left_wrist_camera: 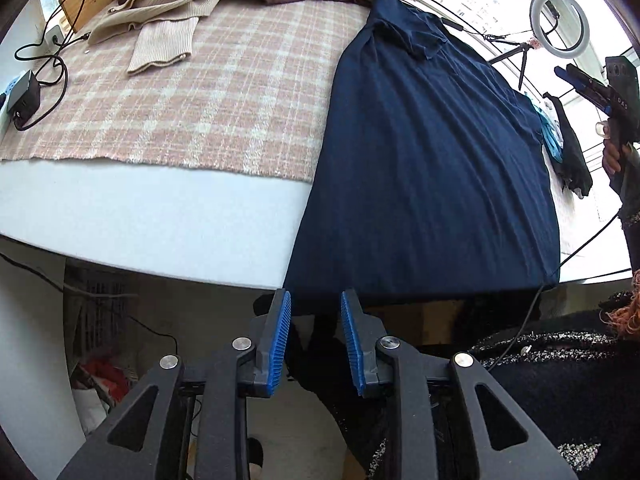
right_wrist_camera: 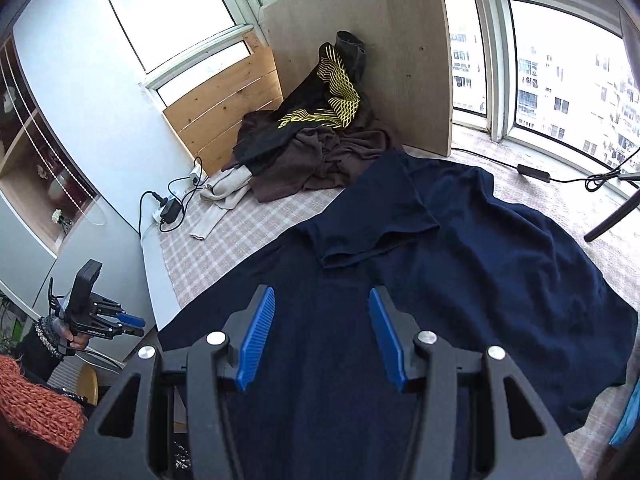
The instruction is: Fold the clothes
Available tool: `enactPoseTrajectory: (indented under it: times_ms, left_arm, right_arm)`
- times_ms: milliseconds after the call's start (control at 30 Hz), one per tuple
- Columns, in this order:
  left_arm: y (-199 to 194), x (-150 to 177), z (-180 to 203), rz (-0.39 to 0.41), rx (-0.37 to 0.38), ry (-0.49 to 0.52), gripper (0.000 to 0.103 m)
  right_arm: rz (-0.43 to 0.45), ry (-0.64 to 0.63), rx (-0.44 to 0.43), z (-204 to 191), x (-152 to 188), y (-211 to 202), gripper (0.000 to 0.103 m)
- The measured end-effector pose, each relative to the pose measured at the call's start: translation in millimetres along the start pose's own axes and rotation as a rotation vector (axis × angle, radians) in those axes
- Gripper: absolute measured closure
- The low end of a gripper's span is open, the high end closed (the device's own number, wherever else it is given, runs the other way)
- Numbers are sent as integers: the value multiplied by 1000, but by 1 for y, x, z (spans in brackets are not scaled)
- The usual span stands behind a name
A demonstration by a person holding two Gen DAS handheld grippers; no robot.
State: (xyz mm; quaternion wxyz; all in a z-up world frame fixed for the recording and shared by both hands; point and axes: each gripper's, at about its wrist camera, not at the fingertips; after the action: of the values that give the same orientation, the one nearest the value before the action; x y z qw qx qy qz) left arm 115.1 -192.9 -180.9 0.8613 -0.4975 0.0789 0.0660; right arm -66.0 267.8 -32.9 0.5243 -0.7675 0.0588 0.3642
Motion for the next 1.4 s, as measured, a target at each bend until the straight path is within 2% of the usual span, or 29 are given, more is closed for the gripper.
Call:
enactPoseTrajectory:
  times_ms: [100,267,467,567,667,800,1000,1233,1300,1400]
  left_arm:
    - [10,12,-12,-5,17,-6,78]
    - [17,23,-22,-6,77,14,78]
    - [11,23,-21,-6,128,55,78]
    - [9,15,-14,-25,120,95,78]
    - [8,6,-6,-42,110,133,78]
    - [9,-9,7,-41,89,159,75]
    - [18,-31,24,-56,73,177,72]
    - [35,-50,24,-90,51,117,67]
    - [39,-53,26,-93,-4,132,65]
    - [39,-59,24,-81,-45,131,62]
  right_arm:
    - [-31,-12,83,-10,29,-6,54]
    - [-103,153,238,6,101,-23,54]
    - [-143,436,453,52,227,-92,54]
    - [-164,567,494,59,293,-122,54]
    - [-141,690,457,59,345,-132,54]
    - [-147,720,440,60,380,-117,54]
    - [-135,676,350,66,393,-85,54]
    - [-178,606,274,70,398,-53,48]
    - [-185,604,243,71,399,-48,48]
    - [-180,605,196,71,398,-45,48]
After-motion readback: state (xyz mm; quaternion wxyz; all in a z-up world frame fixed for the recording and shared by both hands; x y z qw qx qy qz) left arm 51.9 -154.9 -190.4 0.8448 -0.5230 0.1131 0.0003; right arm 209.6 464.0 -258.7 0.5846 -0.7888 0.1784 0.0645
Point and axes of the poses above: each gripper's, at about its wrist camera, not at the fingertips, and y roughly the way its jaws point, z to its right, x to its underside, and after that the axes turned 11 degrees about x, right-handed
